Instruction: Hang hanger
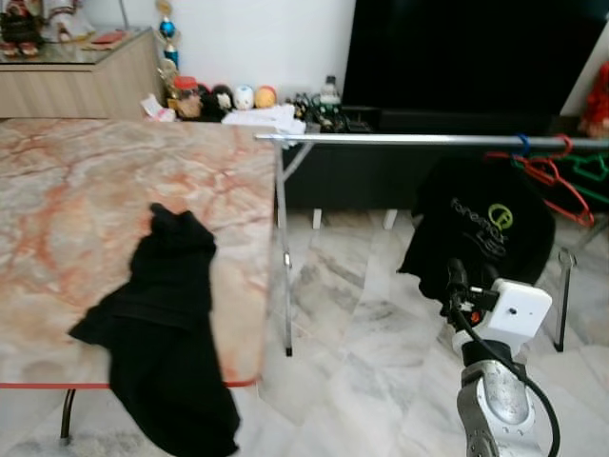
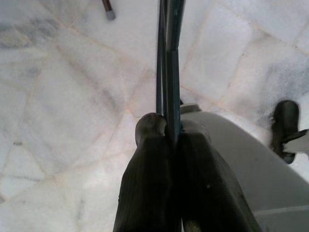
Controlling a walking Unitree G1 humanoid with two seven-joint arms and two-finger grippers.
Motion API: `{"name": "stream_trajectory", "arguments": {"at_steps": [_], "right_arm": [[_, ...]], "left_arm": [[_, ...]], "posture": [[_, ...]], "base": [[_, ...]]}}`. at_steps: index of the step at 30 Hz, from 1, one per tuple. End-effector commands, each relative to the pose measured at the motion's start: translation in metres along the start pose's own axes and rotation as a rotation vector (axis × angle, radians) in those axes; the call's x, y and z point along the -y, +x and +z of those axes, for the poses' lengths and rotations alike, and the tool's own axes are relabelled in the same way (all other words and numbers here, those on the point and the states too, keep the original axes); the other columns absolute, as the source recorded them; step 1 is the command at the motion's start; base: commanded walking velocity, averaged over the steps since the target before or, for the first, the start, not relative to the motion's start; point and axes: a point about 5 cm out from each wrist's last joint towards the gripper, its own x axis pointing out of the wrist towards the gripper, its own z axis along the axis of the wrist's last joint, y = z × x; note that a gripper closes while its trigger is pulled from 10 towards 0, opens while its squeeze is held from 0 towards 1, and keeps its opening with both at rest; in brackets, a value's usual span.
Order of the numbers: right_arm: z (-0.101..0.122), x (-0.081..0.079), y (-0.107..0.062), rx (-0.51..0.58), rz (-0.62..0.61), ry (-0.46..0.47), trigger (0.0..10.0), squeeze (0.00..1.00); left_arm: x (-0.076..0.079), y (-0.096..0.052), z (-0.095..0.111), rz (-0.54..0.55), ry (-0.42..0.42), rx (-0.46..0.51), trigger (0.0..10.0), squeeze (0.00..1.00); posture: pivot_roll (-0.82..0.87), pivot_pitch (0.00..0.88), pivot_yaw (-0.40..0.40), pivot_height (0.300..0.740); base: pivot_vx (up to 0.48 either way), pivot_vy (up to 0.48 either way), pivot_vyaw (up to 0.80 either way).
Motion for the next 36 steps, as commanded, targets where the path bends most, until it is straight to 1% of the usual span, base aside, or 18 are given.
{"name": "stream_trajectory", "arguments": {"at_steps": [1,7,12,13,14,17,22,23,24,25,26,27,30,31,33,34,35,36], "right_arm": [[0.001,0.006,0.0,0.002,-0.019,-0.007,10.0,0.0],[0.0,0.006,0.001,0.001,-0.018,-0.009,10.0,0.0],[-0.012,0.011,0.002,-0.071,-0.002,-0.053,10.0,0.0],[-0.028,0.017,0.0,-0.161,0.022,-0.121,10.0,0.0],[-0.033,0.02,0.0,-0.187,0.028,-0.139,10.0,0.0],[-0.038,0.024,-0.001,-0.196,0.025,-0.147,10.0,0.0],[-0.054,0.032,-0.001,-0.29,0.034,-0.191,10.0,0.0],[-0.057,0.033,0.0,-0.304,0.034,-0.215,10.0,0.0],[-0.063,0.034,0.002,-0.337,0.043,-0.235,10.0,0.0],[-0.065,0.035,0.003,-0.353,0.054,-0.25,10.0,0.0],[-0.067,0.035,0.004,-0.362,0.062,-0.257,10.0,0.0],[-0.074,0.034,0.004,-0.402,0.097,-0.288,10.0,0.0],[-0.084,0.026,0.004,-0.433,0.168,-0.312,10.0,0.0],[-0.085,0.02,0.005,-0.433,0.207,-0.311,10.0,0.0],[-0.088,0.01,0.005,-0.437,0.282,-0.323,10.0,0.0],[-0.088,0.01,0.005,-0.437,0.282,-0.323,10.0,0.0],[-0.091,0.001,0.004,-0.439,0.384,-0.372,10.0,0.0],[-0.093,-0.002,0.004,-0.443,0.433,-0.39,10.0,0.0]], "left_arm": [[0.009,-0.002,-0.009,-0.035,-0.008,-0.038,10.0,0.0],[0.009,-0.002,-0.009,-0.035,-0.009,-0.039,10.0,0.0],[0.006,-0.001,-0.008,-0.033,0.003,-0.034,10.0,0.0],[0.003,-0.001,-0.007,-0.032,0.037,-0.029,10.0,0.0],[0.002,-0.001,-0.006,-0.03,0.052,-0.026,10.0,0.0],[-0.003,0.0,-0.002,-0.02,0.077,-0.008,10.0,0.0],[-0.012,0.002,0.015,0.006,0.156,0.059,10.0,0.0],[-0.022,0.002,0.021,0.011,0.179,0.079,10.0,0.0],[-0.05,0.001,0.036,0.021,0.242,0.141,10.0,0.0],[-0.063,-0.001,0.044,0.029,0.274,0.169,10.0,0.0],[-0.07,-0.002,0.048,0.034,0.292,0.185,10.0,0.0],[-0.08,-0.004,0.064,0.043,0.335,0.234,10.0,0.0],[-0.084,-0.005,0.091,0.031,0.385,0.306,10.0,0.0],[-0.083,-0.006,0.102,0.029,0.437,0.333,10.0,0.0],[-0.081,-0.007,0.116,0.024,0.499,0.373,10.0,0.0],[-0.081,-0.007,0.116,0.024,0.499,0.373,10.0,0.0],[-0.077,-0.009,0.129,0.002,0.545,0.413,10.0,0.0],[-0.075,-0.009,0.135,-0.01,0.575,0.432,10.0,0.0]], "posture": [[0.01,0.03,0.011,0.74],[0.01,0.03,0.011,0.74],[0.01,0.032,0.012,0.74],[0.01,0.032,0.011,0.74],[0.01,0.032,0.011,0.74],[0.02,0.034,0.01,0.74],[0.02,0.035,0.012,0.74],[0.02,0.035,0.012,0.74],[0.02,0.037,0.016,0.74],[0.02,0.036,0.016,0.74],[0.02,0.036,0.016,0.74],[0.02,0.035,0.017,0.74],[0.02,0.035,0.02,0.74],[0.02,0.035,0.02,0.74],[0.02,0.035,0.02,0.74],[0.02,0.035,0.02,0.74],[0.02,0.032,0.026,0.74],[0.02,0.033,0.026,0.74]], "base": [[0.0,-0.48,0.0],[0.0,-0.48,0.0],[0.0,-0.192,0.0],[0.0,0.0,0.0],[0.0,0.0,0.0],[0.0,0.0,0.0],[0.0,0.0,0.0],[0.0,0.0,0.0],[0.0,0.0,0.0],[0.0,0.0,0.0],[0.0,0.0,0.0],[0.0,0.0,0.0],[0.0,0.0,0.0],[0.0,0.0,0.0],[0.0,0.0,0.0],[0.0,0.0,0.0],[0.0,0.0,0.0],[0.0,0.0,0.0]]}}
